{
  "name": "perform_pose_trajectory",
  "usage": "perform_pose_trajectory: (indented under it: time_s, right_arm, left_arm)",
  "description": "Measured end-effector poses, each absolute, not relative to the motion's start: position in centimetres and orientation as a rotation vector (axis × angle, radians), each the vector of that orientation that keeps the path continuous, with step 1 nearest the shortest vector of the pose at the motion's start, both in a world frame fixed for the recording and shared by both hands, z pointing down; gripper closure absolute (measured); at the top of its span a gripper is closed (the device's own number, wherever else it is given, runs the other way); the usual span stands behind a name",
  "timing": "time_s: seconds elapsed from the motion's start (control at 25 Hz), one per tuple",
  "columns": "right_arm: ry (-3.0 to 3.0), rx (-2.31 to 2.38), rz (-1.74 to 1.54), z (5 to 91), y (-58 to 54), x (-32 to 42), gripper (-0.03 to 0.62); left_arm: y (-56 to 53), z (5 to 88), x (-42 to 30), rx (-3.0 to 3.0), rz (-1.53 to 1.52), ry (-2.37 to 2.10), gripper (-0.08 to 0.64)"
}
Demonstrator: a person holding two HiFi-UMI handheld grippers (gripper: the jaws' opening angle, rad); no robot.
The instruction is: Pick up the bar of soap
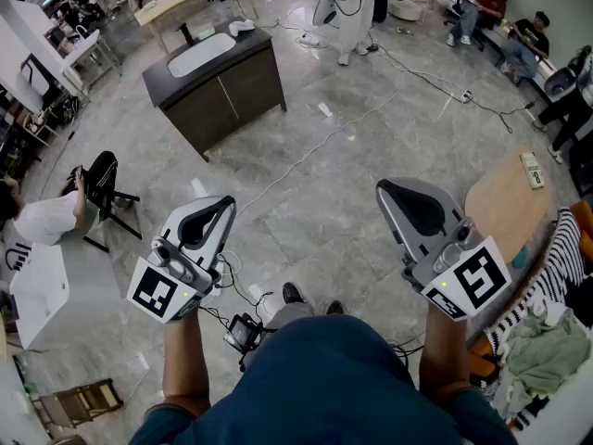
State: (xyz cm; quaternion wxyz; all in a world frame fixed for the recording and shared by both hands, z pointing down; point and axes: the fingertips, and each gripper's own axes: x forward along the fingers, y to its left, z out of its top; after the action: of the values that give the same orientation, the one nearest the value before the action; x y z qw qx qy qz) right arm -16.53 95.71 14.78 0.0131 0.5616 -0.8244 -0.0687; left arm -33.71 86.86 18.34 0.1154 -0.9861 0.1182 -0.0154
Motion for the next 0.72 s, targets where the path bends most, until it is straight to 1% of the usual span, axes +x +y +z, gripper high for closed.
perform_pose_trajectory:
  time_s: [0.72]
  right_arm:
    - [-2.589,1.744,-0.192,14.9,96.5,-15.0,0.578]
  left_arm:
    - [88.0,18.2,-32.1,-2.888,-0.062,0.343,0.557]
